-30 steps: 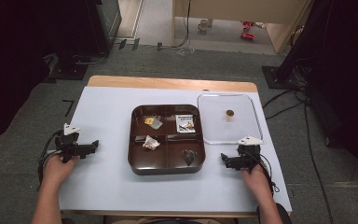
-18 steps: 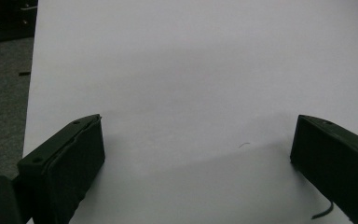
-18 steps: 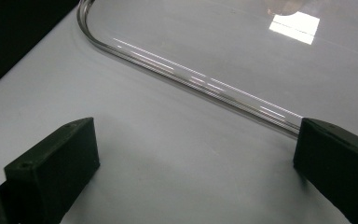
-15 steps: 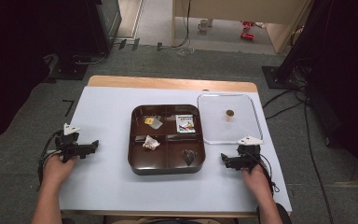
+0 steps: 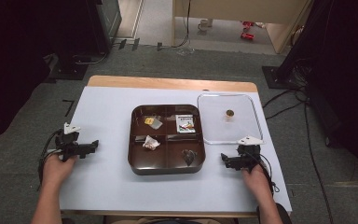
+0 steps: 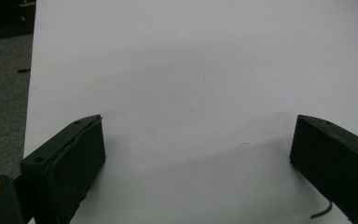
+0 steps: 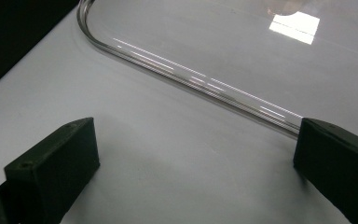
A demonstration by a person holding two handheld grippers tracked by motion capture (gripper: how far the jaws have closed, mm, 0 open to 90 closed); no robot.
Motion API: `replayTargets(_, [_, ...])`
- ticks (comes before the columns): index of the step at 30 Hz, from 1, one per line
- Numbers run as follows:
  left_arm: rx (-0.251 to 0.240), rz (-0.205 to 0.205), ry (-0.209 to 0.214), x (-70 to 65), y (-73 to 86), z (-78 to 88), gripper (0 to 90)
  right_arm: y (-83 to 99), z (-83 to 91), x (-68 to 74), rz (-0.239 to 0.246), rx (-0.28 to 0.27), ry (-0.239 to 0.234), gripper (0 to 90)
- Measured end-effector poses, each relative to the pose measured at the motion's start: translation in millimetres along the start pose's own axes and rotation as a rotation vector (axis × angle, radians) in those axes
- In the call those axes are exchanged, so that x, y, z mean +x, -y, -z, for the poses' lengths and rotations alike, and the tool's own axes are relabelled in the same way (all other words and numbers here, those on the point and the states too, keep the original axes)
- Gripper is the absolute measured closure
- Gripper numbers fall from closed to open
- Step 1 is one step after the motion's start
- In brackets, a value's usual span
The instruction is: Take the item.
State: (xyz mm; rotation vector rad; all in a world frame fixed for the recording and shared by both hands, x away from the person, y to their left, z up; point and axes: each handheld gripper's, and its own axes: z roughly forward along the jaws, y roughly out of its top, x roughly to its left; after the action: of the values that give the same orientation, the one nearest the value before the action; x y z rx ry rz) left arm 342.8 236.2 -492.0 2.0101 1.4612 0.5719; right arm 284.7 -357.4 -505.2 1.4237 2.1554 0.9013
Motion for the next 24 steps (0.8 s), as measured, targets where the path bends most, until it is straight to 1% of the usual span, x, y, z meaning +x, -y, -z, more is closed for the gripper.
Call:
replayTargets(1, [0.0, 0.0, 0.0, 0.0, 0.0, 0.0, 9.3, 0.0, 0.0, 0.0, 0.0, 0.0, 0.0, 0.0])
replayTargets(2, [-0.001, -0.005, -0.005, -0.6, -2.9, 3.9, 19.0, 0.0, 0.0, 0.0, 0.0, 0.0, 0.0, 0.0])
replayTargets(3, [0.014, -0.007, -0.017, -1.3, -5.7, 5.5, 26.2, 0.0, 0.0, 0.0, 0.0, 0.0, 0.0, 0.0])
replayTargets(4, [0.026, -0.019, -0.022, -1.4, -8.0, 6.8, 27.7, 0.0, 0.0, 0.0, 0.0, 0.0, 0.0, 0.0])
replayTargets(5, [0.026, -0.019, -0.022, -1.4, -8.0, 6.8, 26.6, 0.0, 0.0, 0.0, 0.0, 0.0, 0.0, 0.0])
replayTargets(6, [0.022, -0.033, 0.01, -1.0, -11.0, 10.1, 26.3, 0.0, 0.0, 0.0, 0.0, 0.0, 0.0, 0.0])
replayTargets(7, [0.022, -0.033, 0.01, -1.0, -11.0, 10.1, 25.8, 0.0, 0.0, 0.0, 0.0, 0.0, 0.0, 0.0])
replayTargets(8, [0.003, -0.021, 0.04, -0.8, -12.1, 12.6, 25.7, 0.0, 0.0, 0.0, 0.0, 0.0, 0.0, 0.0])
replayTargets(9, [0.003, -0.021, 0.04, -0.8, -12.1, 12.6, 25.7, 0.0, 0.0, 0.0, 0.0, 0.0, 0.0, 0.0])
replayTargets(13, [0.019, -0.006, 0.063, -1.0, -15.4, 16.3, 25.1, 0.0, 0.0, 0.0, 0.0, 0.0, 0.0, 0.0])
replayTargets(14, [0.023, 0.005, 0.085, -1.2, -17.6, 18.4, 24.5, 0.0, 0.0, 0.0, 0.0, 0.0, 0.0, 0.0])
replayTargets(15, [0.023, 0.005, 0.085, -1.2, -17.6, 18.4, 23.9, 0.0, 0.0, 0.0, 0.0, 0.0, 0.0, 0.0])
replayTargets(16, [0.039, 0.026, 0.108, -1.9, -21.2, 20.4, 23.9, 0.0, 0.0, 0.0, 0.0, 0.0, 0.0, 0.0])
replayTargets(17, [0.039, 0.026, 0.108, -1.9, -21.2, 20.4, 23.7, 0.0, 0.0, 0.0, 0.0, 0.0, 0.0, 0.0])
replayTargets(18, [0.052, 0.035, 0.125, -3.1, -24.1, 21.7, 23.1, 0.0, 0.0, 0.0, 0.0, 0.0, 0.0, 0.0])
replayTargets(19, [0.052, 0.035, 0.125, -3.1, -24.1, 21.7, 22.7, 0.0, 0.0, 0.0, 0.0, 0.0, 0.0, 0.0])
replayTargets(21, [0.052, 0.037, 0.138, -4.8, -26.4, 23.1, 22.8, 0.0, 0.0, 0.0, 0.0, 0.0, 0.0, 0.0])
replayTargets(23, [0.045, 0.032, 0.143, -6.7, -28.6, 24.6, 22.7, 0.0, 0.0, 0.0, 0.0, 0.0, 0.0, 0.0])
replayTargets(24, [0.032, 0.012, 0.15, -9.8, -30.5, 26.5, 22.5, 0.0, 0.0, 0.0, 0.0, 0.0, 0.0, 0.0])
